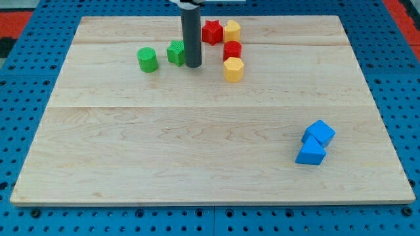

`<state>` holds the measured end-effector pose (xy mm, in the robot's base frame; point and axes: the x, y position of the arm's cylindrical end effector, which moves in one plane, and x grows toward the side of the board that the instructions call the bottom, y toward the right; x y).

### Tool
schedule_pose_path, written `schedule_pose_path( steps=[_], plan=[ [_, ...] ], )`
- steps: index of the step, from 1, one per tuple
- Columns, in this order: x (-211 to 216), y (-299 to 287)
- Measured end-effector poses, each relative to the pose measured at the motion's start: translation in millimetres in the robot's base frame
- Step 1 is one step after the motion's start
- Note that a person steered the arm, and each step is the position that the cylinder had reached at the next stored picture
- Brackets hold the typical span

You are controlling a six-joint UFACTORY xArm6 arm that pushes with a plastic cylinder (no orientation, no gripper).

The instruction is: Move green circle along with green star towards top center

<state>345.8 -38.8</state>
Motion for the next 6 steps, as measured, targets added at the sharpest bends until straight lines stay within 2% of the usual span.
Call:
schedule_pose_path(
  steps=[1,2,3,4,6],
  plan=[
    [22.2,-40.2],
    [24.0,-106.7],
    [3.9,-120.2],
    [-11.7,-115.5],
    [-11.8,-47.3]
  ],
)
